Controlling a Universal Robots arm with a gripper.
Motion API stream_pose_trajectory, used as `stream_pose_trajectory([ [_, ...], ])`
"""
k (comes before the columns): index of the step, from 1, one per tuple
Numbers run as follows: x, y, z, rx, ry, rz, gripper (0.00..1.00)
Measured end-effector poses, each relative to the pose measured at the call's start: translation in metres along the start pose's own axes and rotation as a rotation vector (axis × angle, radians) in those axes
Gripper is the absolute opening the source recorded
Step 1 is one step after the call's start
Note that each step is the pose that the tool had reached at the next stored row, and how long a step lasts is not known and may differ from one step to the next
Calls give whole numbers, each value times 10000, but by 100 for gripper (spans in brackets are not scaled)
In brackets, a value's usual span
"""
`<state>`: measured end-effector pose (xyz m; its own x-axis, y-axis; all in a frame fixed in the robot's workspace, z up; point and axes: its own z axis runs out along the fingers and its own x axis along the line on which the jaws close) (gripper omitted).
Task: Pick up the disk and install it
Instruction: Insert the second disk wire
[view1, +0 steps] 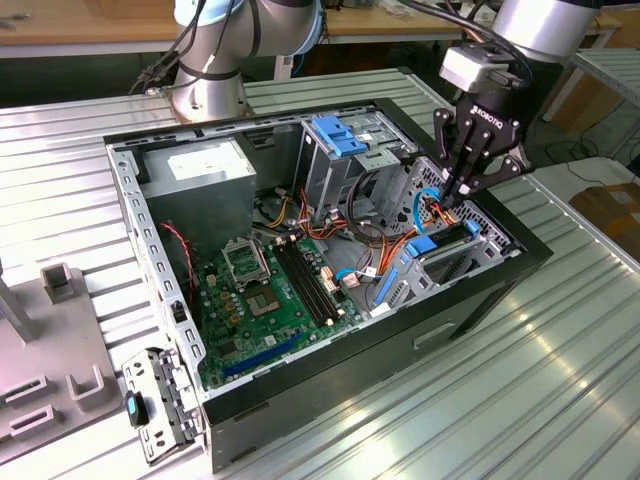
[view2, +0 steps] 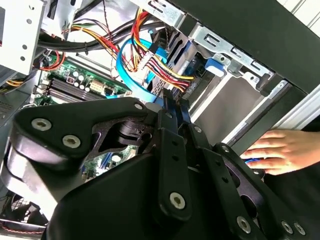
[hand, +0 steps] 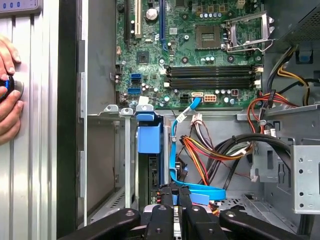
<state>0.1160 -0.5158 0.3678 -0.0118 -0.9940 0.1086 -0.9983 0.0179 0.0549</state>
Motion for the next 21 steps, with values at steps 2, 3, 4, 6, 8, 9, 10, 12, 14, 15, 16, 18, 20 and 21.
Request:
stream_pose_trajectory([
  [2, 15, 0, 2, 0, -58, -3, 16],
  [3, 22, 4, 3, -1, -76, -3, 16],
  [4, 35, 12, 6, -2, -110, -5, 16],
  [6, 91, 26, 23, 3, -192, -22, 16],
  [8, 142, 29, 35, 14, -249, -40, 16],
  [9, 205, 29, 52, 22, -406, -62, 16],
  [10, 270, 38, 71, 55, -519, -66, 16],
  [12, 289, 61, 80, 341, -589, -53, 16],
  [14, 292, 90, 85, 528, -599, -38, 16],
  [15, 293, 103, 86, 540, -601, -37, 16],
  [16, 300, 134, 89, 547, -613, -37, 16],
  [18, 340, 152, 119, 557, -720, -136, 16],
  [20, 347, 155, 138, 564, -848, -165, 16],
  [21, 347, 154, 143, 575, -887, -168, 16],
])
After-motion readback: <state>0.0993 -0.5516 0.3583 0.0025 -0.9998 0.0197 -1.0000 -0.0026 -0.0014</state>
